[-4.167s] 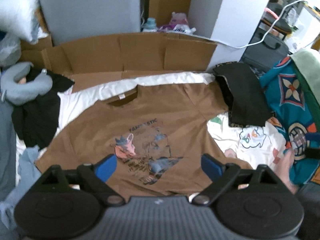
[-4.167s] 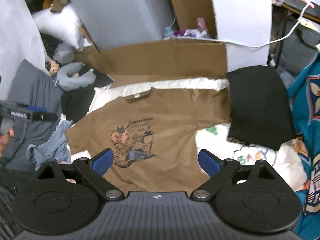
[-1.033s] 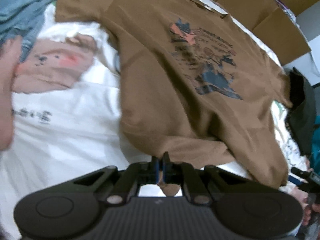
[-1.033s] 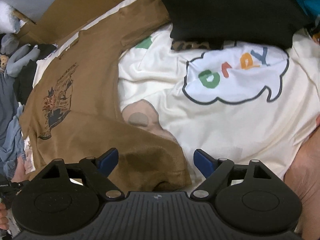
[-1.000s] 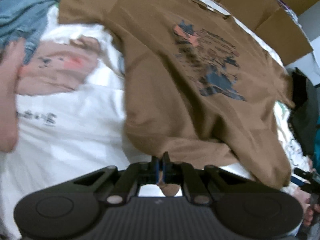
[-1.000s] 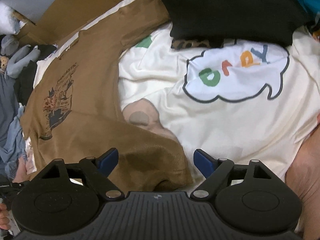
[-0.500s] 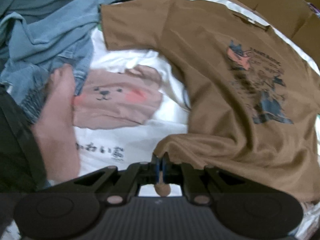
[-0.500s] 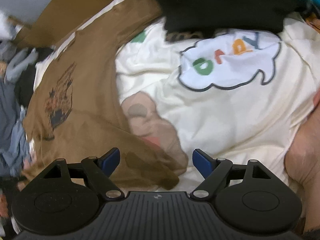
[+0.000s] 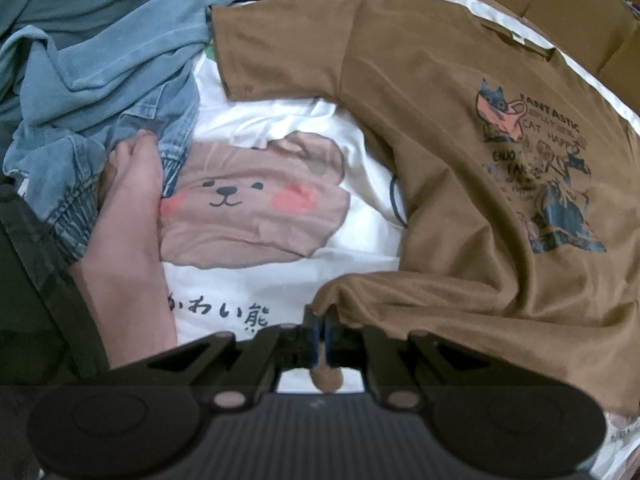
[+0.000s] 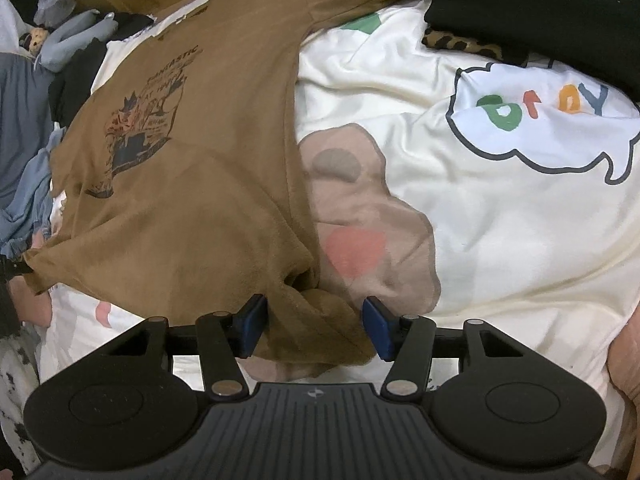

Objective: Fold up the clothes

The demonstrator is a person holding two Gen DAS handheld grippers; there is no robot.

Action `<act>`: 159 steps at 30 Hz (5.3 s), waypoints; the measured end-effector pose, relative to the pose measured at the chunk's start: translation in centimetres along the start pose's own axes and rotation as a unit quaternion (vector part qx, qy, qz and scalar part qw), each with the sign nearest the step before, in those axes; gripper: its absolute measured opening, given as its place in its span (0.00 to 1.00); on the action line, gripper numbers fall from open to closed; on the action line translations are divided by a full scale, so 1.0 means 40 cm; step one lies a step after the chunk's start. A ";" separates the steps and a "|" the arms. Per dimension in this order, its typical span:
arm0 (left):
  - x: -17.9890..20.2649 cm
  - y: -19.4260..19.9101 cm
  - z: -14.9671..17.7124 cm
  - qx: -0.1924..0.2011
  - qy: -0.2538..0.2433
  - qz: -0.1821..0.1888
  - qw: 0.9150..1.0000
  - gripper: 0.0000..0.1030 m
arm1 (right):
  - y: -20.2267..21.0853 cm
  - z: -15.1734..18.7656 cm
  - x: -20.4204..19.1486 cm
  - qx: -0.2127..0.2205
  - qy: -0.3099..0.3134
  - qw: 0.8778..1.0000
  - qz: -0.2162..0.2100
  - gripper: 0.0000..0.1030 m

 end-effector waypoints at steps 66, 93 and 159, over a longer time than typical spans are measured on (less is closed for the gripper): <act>-0.002 -0.013 -0.078 -0.058 -0.138 -0.073 0.986 0.03 | 0.084 0.119 -0.090 -0.023 0.148 0.989 0.007 0.48; -0.022 -0.062 -0.082 -0.066 -0.156 -0.080 0.982 0.03 | -0.040 0.144 -0.142 -0.002 0.244 0.970 0.016 0.17; -0.207 -0.030 0.224 -0.202 -0.122 -0.072 0.969 0.10 | 0.023 0.171 -0.014 -0.161 0.046 0.984 0.058 0.34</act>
Point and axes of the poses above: each gripper's, at about its wrist camera, not at the fingertips, and y roughly against the way its jaws point, x to its right, z to its underside, the point moved 10 cm from there along -y, roughly the way its jaws point, and after that the axes turned 12 degrees about z, right-handed, at the moved point
